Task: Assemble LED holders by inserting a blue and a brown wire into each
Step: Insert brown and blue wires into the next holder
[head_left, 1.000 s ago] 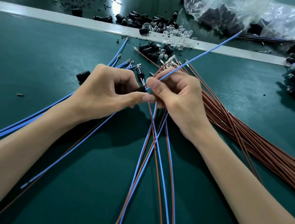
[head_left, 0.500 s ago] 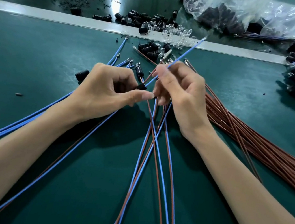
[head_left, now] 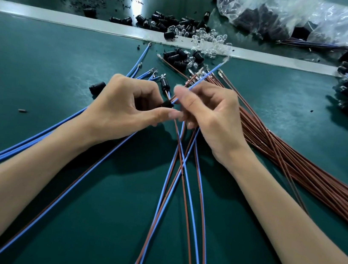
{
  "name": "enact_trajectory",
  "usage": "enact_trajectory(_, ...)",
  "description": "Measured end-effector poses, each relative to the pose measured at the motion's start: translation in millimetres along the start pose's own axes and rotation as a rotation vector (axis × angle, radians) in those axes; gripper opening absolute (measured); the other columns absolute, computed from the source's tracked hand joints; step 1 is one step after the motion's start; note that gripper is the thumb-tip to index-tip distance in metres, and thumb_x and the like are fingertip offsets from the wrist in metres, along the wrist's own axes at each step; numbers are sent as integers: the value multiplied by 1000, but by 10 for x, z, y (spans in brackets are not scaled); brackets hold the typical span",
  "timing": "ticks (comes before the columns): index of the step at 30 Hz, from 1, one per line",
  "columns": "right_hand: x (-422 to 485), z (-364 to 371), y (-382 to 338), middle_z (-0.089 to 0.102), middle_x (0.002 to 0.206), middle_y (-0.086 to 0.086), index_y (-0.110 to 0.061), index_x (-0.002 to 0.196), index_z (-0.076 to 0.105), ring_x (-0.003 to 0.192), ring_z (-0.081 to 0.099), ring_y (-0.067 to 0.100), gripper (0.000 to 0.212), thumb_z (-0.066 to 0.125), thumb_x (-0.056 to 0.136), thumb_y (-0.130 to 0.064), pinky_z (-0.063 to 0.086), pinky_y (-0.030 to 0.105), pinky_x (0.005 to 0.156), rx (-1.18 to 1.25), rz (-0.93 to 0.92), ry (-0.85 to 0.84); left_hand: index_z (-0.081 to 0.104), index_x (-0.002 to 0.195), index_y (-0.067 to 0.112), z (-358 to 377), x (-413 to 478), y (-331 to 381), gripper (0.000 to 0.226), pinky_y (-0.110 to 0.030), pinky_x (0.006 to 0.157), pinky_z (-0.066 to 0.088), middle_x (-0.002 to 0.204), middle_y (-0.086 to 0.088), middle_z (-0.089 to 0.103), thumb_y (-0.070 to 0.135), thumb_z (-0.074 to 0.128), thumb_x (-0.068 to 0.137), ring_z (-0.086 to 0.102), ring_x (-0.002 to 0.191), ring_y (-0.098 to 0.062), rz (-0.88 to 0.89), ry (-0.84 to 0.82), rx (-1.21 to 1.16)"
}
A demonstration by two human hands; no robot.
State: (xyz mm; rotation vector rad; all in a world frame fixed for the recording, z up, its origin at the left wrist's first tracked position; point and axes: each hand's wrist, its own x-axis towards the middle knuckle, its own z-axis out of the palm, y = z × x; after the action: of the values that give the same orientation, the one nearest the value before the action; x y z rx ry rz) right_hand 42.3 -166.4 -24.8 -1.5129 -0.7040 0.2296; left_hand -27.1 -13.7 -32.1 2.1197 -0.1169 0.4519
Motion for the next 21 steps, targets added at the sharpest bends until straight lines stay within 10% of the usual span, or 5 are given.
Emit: enact_trajectory(21,43,-35,39,60,56,-5,-11,77,50,42,47,8,17,60,91,-11,40,17,44,110,3,131,61,63,0,-2,2,37,44,-34,52,46,55,-5,63,42,70,72,56,48,-22,2,9,19)
